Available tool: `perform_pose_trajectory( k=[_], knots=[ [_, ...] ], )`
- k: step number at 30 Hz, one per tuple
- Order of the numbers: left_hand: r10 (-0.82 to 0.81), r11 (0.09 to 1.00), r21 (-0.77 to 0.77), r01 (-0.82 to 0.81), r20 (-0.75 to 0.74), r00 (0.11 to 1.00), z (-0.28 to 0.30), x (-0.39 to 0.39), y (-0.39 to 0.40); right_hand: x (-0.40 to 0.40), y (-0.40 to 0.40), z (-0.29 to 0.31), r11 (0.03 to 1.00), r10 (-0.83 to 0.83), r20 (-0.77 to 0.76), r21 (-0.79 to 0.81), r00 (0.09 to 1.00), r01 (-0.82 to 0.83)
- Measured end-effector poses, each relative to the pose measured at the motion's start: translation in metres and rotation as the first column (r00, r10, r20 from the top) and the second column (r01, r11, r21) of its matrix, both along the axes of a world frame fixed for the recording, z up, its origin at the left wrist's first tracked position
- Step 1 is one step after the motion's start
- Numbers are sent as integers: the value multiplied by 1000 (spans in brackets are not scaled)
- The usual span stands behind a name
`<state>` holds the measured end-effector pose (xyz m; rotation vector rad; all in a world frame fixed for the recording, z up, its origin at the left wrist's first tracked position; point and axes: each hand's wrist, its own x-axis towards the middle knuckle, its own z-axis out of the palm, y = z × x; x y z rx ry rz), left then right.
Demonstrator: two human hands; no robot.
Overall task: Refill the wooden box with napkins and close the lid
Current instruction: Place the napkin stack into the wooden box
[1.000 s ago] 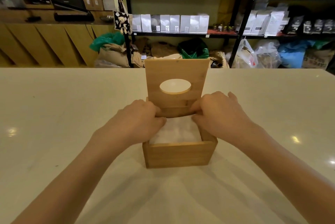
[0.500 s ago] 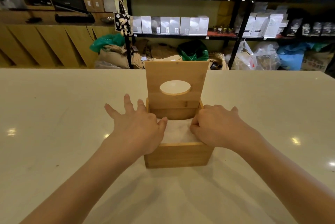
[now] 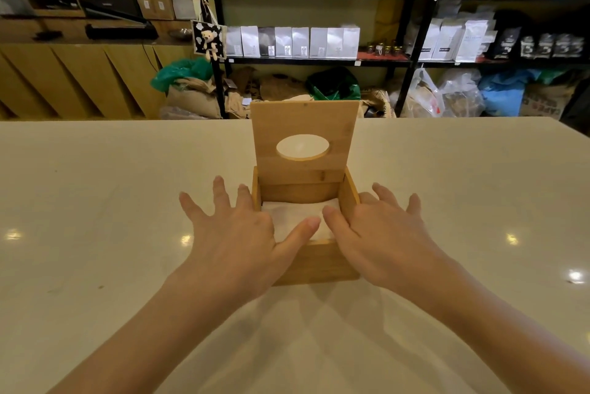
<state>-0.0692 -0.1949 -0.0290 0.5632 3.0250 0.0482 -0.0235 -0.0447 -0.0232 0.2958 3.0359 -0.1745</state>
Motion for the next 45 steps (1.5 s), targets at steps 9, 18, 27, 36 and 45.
perform_pose_trajectory(
  k=[9, 18, 27, 36, 45],
  knots=[
    [-40, 999, 14, 39, 39, 998, -1, 1, -5, 10, -4, 4, 993, -40, -5, -115, 999, 39],
    [-97, 976, 184, 120, -131, 987, 14, 35, -12, 43, 6, 13, 935, 24, -208, -341, 978, -95],
    [-84, 921, 289, 261, -506, 858, -1, 138, 8, 143, 17, -8, 976, 134, -485, -89, 864, -201],
    [-64, 898, 358, 257, -470, 880, -82, 268, 16, 274, 17, -87, 984, 174, -634, 90, 753, -152],
    [-160, 919, 325, 225, -215, 963, -186, 332, 14, 342, 27, -193, 994, 36, -397, -85, 917, -75]
  ],
)
